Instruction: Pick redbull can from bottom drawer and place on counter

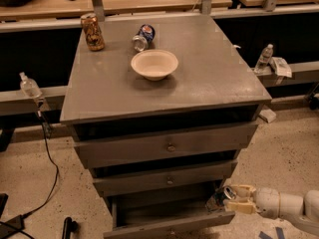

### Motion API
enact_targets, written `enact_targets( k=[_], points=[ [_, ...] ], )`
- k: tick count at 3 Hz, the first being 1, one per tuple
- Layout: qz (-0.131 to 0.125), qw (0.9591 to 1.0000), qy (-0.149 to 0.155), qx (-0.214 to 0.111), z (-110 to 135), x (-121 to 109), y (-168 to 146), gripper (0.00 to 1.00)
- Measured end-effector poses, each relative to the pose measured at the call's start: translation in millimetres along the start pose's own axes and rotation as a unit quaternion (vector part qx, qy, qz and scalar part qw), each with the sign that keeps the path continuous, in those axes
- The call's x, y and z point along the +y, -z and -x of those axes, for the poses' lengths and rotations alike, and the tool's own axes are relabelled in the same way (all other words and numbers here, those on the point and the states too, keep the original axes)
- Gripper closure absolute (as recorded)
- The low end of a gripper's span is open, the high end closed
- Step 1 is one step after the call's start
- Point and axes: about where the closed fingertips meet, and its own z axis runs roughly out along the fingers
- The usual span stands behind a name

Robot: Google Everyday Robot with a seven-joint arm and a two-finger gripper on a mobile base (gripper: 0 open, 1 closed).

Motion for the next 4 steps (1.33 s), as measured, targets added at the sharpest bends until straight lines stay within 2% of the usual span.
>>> enact_targets(
  k=[1,2,4],
  points=[
    [0.005,0.9999,0.012,0.005,10.8,2.6,2.3,1.0],
    [0.004,0.9994,0.032,0.008,31.5,2.4,10.5,1.0],
    [-0.015,0.9959,0.088,0.013,93.6,-1.4,48.1,1.0]
  ],
)
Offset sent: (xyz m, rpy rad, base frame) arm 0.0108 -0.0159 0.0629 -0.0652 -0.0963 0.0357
